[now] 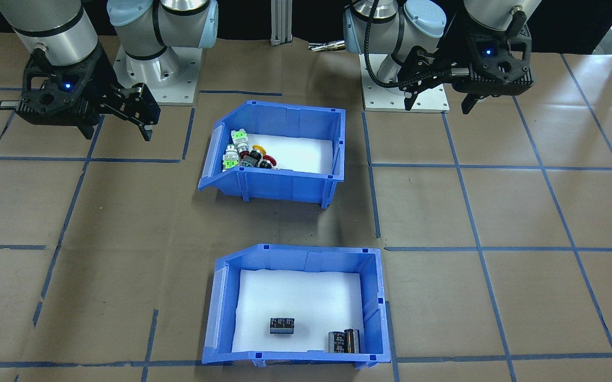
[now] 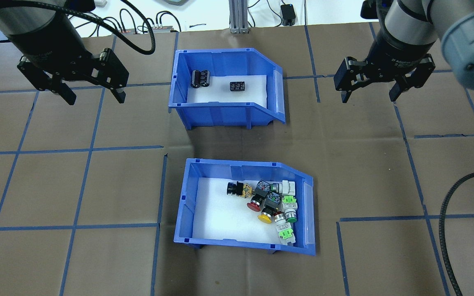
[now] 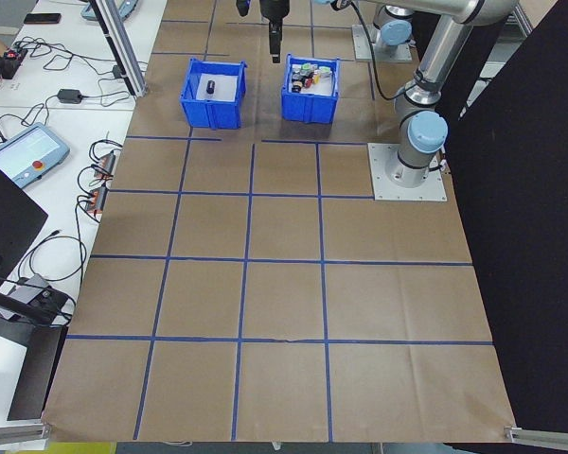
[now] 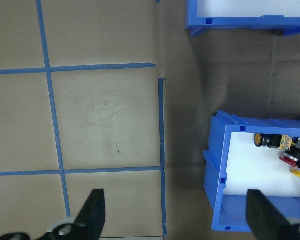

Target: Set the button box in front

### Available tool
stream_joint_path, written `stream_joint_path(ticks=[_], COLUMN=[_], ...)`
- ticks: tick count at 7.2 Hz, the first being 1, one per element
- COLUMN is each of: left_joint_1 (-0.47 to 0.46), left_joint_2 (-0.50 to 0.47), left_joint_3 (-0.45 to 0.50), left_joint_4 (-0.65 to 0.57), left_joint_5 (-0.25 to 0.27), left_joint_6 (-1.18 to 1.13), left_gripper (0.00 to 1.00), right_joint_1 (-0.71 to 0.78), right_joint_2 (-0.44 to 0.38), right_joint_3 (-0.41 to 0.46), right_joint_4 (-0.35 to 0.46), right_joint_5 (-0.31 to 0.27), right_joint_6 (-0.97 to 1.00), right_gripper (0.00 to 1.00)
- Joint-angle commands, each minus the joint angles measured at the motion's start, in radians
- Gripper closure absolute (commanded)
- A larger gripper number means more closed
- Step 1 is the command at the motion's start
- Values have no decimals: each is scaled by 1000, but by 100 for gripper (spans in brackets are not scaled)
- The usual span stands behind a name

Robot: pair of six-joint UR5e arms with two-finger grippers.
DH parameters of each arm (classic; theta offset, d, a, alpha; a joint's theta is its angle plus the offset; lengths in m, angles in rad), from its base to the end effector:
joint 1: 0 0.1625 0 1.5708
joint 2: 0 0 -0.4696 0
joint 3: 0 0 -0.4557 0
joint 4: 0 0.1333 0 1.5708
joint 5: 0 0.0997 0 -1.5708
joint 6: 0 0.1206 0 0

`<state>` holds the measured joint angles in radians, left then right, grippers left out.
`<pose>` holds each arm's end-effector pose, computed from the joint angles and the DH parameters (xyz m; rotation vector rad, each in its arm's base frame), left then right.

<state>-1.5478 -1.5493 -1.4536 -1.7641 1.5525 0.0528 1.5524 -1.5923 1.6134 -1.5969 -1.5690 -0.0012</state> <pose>-0.1232 -0.5372 0.5691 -0.0457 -3.1198 -0.0841 0.1235 -0.5482 0.5023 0.0270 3.1397 -0.0079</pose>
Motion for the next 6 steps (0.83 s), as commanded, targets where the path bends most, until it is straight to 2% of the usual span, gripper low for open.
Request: stream_joint_path(ticks=[1, 6], left_joint_1=[0, 3], left_joint_2=[-2, -18], left_joint_3=[-1, 6], left_joint_4=[0, 9], left_joint_5=[0, -9], left_joint_6=[-2, -13], left_gripper=[0, 0], right_joint_1=[0, 0], right_joint_2=[0, -2], right_joint_3=[0, 0], right_joint_4=[0, 6], right_joint_5=[0, 1], right_joint_6=[0, 0], right_gripper=[0, 0])
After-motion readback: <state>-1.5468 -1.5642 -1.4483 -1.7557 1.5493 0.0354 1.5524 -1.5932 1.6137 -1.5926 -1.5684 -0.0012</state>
